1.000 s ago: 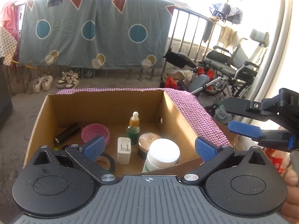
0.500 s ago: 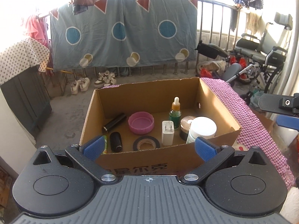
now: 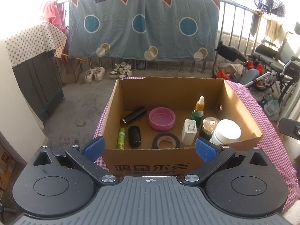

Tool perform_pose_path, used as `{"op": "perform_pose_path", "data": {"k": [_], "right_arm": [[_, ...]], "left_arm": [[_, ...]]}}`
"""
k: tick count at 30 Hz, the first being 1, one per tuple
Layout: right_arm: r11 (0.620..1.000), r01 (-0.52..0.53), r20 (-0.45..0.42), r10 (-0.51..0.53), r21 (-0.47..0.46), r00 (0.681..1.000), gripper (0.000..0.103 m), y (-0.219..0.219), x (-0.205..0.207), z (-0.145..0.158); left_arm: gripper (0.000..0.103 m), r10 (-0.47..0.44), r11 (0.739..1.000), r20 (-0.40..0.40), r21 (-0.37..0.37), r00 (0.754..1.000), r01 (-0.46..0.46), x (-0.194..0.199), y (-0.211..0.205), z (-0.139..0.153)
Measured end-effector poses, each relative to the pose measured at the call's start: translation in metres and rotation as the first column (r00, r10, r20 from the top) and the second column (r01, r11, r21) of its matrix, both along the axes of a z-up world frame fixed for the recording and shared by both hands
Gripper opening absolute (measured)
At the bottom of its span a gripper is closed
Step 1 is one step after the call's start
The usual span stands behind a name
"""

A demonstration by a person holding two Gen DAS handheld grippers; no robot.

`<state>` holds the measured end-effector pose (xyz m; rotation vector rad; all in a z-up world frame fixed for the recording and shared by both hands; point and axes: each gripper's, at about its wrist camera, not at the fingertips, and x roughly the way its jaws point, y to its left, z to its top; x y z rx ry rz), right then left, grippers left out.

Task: Organize rigid objects
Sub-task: 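Withdraw the open right tool from the box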

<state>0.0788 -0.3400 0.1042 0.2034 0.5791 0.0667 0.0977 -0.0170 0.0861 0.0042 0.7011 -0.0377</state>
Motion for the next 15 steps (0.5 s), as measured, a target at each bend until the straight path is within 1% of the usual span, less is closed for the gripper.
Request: {"op": "perform_pose_path", "data": {"k": [8, 11, 15], "right_arm": [[0.997, -0.065, -0.084, 0.061, -0.044, 0.995, 0.103, 0.029, 0.022, -0.014], [0.995, -0.087, -0.111, 0.081, -0.053, 0.991, 0.103, 0.038, 0.028, -0.017], [0.992, -0.107, -0.143, 0.097, -0.061, 0.985, 0.103, 0.044, 0.034, -0.022]], "left_arm": [[0.103, 0.048, 0.999, -0.045, 0.009, 0.998, -0.047, 0.011, 0.004, -0.008], [0.103, 0.042, 0.999, -0.061, 0.006, 0.997, -0.042, 0.014, 0.003, -0.011], [0.103, 0.028, 0.999, -0.08, 0.029, 0.996, -0.026, 0.018, -0.001, -0.015]]}}
